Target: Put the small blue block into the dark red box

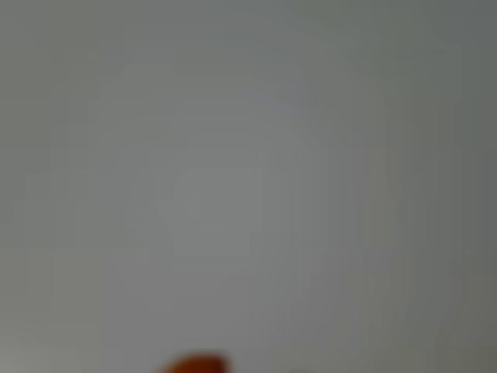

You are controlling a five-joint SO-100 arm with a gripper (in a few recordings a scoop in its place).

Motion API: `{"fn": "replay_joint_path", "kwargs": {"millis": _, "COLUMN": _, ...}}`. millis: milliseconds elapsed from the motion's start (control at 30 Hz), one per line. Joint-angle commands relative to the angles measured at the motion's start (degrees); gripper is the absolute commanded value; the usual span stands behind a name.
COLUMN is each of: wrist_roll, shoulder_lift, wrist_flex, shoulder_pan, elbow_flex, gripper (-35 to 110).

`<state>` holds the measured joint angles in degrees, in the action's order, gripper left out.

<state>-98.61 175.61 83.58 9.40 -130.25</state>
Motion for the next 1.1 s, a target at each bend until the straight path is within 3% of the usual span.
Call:
{"fn": "replay_joint_path", "kwargs": {"millis": 0, "wrist_roll": 2.1, "shoulder_lift": -10.0, "wrist_flex": 13.7, "shoulder_pan": -2.0, "elbow_flex": 7.9, "gripper": 0}}
{"fn": "replay_joint_path", "kwargs": {"millis": 33, "wrist_roll": 1.7, "shoulder_lift": -18.7, "wrist_flex": 19.9, "shoulder_pan": -2.5, "elbow_flex": 14.2, "gripper": 4}}
{"fn": "replay_joint_path", "kwargs": {"millis": 100, "wrist_roll": 3.0, "shoulder_lift": -30.7, "wrist_flex": 22.2, "shoulder_pan": -3.2, "elbow_flex": 20.7, "gripper": 8}}
{"fn": "replay_joint_path", "kwargs": {"millis": 233, "wrist_roll": -10.0, "shoulder_lift": -35.2, "wrist_flex": 22.1, "shoulder_pan": 3.6, "elbow_flex": 11.9, "gripper": 14}}
{"fn": "replay_joint_path", "kwargs": {"millis": 367, "wrist_roll": -12.7, "shoulder_lift": -42.3, "wrist_flex": 22.1, "shoulder_pan": 3.8, "elbow_flex": 9.4, "gripper": 16}}
{"fn": "replay_joint_path", "kwargs": {"millis": 700, "wrist_roll": -21.4, "shoulder_lift": -48.3, "wrist_flex": 22.1, "shoulder_pan": 2.6, "elbow_flex": 6.5, "gripper": 26}}
{"fn": "replay_joint_path", "kwargs": {"millis": 1067, "wrist_roll": -22.7, "shoulder_lift": -50.9, "wrist_flex": 20.4, "shoulder_pan": -3.3, "elbow_flex": 1.5, "gripper": 27}}
